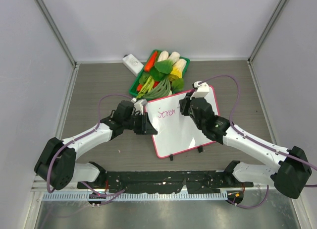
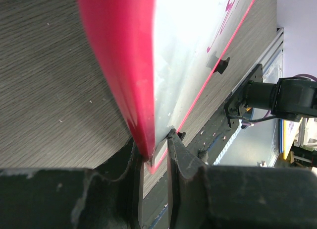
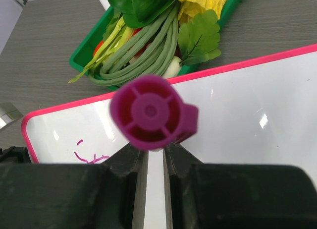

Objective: Write a sentence on the whiteboard
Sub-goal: Write with the whiteboard marker on the whiteboard.

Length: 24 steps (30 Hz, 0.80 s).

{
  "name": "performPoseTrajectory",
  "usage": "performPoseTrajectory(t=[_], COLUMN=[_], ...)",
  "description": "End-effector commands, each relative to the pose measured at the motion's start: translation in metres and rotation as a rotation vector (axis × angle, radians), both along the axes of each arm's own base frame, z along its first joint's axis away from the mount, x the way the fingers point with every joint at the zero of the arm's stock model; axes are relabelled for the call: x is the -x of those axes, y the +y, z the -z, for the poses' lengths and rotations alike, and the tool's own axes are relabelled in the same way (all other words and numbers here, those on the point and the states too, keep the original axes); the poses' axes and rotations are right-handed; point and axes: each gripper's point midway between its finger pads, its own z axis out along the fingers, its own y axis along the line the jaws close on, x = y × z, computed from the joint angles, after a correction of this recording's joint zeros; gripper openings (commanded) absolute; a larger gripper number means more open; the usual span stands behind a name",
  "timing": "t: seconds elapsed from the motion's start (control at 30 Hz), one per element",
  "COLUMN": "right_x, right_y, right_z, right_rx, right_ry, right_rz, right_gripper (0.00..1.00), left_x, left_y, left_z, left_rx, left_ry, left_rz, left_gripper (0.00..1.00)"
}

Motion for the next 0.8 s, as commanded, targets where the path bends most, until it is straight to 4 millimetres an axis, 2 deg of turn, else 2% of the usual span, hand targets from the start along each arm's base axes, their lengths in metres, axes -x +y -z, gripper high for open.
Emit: performPoseTrajectory(t=[0.0,0.47,0.67,0.77], right_x=[-0.004,0.004,0.01,0.014], right_y=[0.01,0.014,0.011,0.007], right_z=[-0.009,0.007,0.011,0.019], right_rx=[-0.045,-0.027,-0.019,0.002], right_ry=[-0.019,0.026,0.035,0.06], right_rz=[-0.02,-0.066,-0.076,-0.08], right_gripper=[0.01,0.01,0.01,0.01], left_x=[0.004,0.004,0.004,0.005], left_y=[0.025,0.025,0.025,0.025], left_z=[0.036,0.037,0.037,0.037], left_rx=[-0.193,-0.19,-0.192,-0.191], left_ry=[-0.009,-0.009,-0.009,-0.006], left_rz=[-0.021,-0.02,-0.023,-0.022], left_gripper=[0.0,0.0,0.0,0.0])
